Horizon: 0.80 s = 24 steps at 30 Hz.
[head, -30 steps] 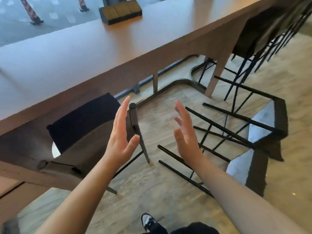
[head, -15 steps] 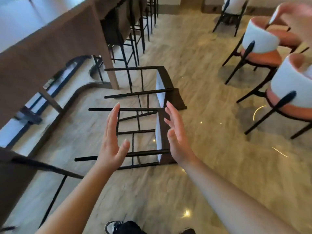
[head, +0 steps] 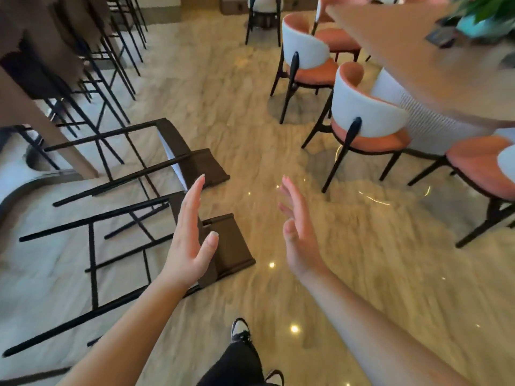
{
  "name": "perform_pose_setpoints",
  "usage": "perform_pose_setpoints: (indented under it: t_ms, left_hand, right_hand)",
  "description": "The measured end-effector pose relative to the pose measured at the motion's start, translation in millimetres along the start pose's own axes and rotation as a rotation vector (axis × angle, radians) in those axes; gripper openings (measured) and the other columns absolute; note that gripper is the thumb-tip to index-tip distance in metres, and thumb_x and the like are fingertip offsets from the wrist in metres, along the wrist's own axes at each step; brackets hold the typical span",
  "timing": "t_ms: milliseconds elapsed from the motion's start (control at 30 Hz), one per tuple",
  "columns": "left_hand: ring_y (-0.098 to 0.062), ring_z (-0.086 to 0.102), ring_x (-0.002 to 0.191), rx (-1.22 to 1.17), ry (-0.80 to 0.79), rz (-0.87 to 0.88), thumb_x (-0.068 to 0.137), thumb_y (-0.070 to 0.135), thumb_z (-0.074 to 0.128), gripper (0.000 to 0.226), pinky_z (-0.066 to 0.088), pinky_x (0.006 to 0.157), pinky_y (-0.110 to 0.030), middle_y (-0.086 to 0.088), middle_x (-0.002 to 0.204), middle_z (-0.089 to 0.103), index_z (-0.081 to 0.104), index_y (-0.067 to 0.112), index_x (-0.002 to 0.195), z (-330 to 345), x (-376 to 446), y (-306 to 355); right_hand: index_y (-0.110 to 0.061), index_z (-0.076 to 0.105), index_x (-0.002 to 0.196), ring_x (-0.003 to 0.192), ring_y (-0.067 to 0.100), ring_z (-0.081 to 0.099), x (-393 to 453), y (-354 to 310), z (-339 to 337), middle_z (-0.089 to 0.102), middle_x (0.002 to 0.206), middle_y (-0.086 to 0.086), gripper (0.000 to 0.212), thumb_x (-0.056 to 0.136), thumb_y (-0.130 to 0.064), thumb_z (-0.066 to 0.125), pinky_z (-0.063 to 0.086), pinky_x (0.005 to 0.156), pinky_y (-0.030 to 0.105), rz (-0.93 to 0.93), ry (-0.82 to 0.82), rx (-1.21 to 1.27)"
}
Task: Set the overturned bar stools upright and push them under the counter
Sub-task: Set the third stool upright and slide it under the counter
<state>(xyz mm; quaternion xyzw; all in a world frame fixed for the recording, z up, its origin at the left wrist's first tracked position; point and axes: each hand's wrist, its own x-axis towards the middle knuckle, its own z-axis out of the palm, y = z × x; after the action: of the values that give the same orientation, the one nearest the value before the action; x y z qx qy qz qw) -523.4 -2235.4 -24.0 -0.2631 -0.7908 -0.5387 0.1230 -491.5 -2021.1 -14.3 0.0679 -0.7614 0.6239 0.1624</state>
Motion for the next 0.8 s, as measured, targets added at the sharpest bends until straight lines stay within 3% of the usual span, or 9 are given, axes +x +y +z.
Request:
perform_pose_setpoints:
  t_ms: [333,467,633,800]
  left_hand:
    - [-0.025,0.018,0.154,0.014,-0.033,0.007,0.099,0.063,0.036,0.085,0.025,0.119,-0.06,-0.003,0.168,0.019,0.014,0.008,0.159,47,125,-81]
    - [-0.028,0.019,0.154,0.031,0.02,0.013,0.1,0.063,0.036,0.086,0.026,0.118,-0.06,-0.007,0.167,0.02,0.014,0.003,0.158,37,185,-117]
    - [-0.03,0.02,0.154,0.082,0.056,-0.011,0.101,0.06,0.036,0.085,0.026,0.116,-0.063,-0.01,0.167,0.02,0.015,0.001,0.158,16,239,-155]
    - [-0.029,0.021,0.153,0.164,0.165,-0.108,0.1,0.061,0.036,0.085,0.027,0.119,-0.056,-0.009,0.166,0.021,0.015,0.003,0.158,-9,266,-185]
  right_hand:
    - [-0.027,0.023,0.157,0.148,0.011,0.029,126,78,-27,0.026,0.162,-0.012,0.092,0.085,-0.084,0.025,0.034,0.116,0.045,0.04,-0.059,-0.05]
    - [-0.024,0.024,0.156,0.148,0.012,0.03,204,98,-13,0.028,0.162,-0.01,0.093,0.085,-0.083,0.025,0.035,0.116,0.046,0.036,-0.105,-0.038]
    - [-0.021,0.024,0.156,0.147,0.011,0.03,282,115,14,0.027,0.162,-0.009,0.093,0.087,-0.082,0.025,0.035,0.115,0.036,0.008,-0.188,0.015]
    - [-0.017,0.025,0.156,0.146,0.012,0.033,349,137,52,0.029,0.16,-0.005,0.093,0.088,-0.081,0.024,0.036,0.114,0.039,-0.042,-0.325,0.051]
